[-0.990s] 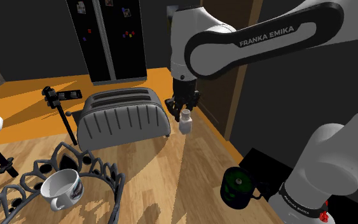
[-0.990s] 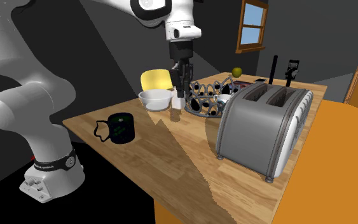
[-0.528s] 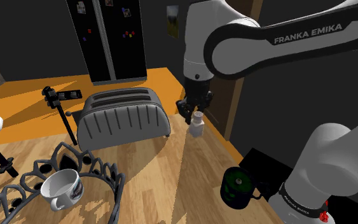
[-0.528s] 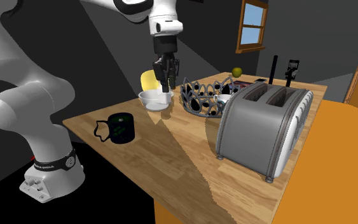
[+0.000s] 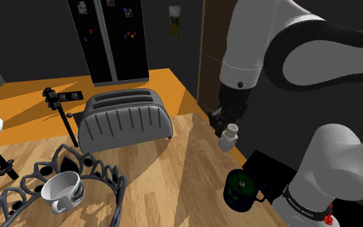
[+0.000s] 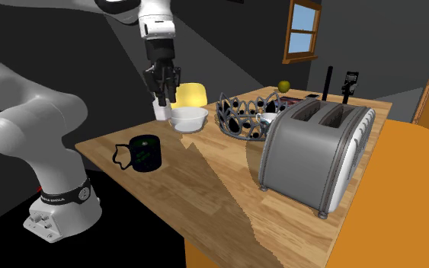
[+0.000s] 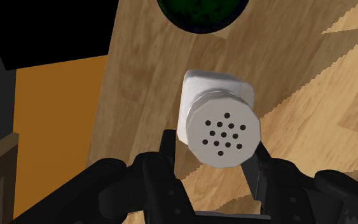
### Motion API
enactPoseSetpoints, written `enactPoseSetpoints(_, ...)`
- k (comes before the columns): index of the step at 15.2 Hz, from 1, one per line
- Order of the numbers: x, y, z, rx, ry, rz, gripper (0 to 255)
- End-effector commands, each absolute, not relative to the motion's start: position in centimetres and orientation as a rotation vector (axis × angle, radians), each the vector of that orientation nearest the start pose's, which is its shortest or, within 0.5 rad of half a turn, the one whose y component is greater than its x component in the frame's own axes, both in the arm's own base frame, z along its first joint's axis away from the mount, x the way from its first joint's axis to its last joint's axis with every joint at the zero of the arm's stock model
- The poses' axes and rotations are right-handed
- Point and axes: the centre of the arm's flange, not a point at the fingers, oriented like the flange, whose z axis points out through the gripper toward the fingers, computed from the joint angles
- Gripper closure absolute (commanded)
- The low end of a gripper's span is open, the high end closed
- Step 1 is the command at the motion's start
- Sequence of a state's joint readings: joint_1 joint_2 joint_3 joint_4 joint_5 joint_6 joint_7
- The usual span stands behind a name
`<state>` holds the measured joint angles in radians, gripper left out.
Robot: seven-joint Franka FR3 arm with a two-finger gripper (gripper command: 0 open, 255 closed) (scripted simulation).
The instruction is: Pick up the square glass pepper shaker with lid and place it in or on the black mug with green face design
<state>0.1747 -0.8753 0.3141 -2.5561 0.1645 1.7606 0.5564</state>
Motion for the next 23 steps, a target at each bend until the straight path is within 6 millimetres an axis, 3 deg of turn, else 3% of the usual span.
enactPoseSetpoints(1, 23.1, 16.9, 52.4, -3.166, 0.313, -0.135, 255)
enactPoseSetpoints(7, 14.8, 16.3, 52.9, -3.166, 0.313, -0.135, 255)
enactPoseSetpoints(23, 14.8, 16.3, 44.5, -3.166, 0.313, -0.135, 255)
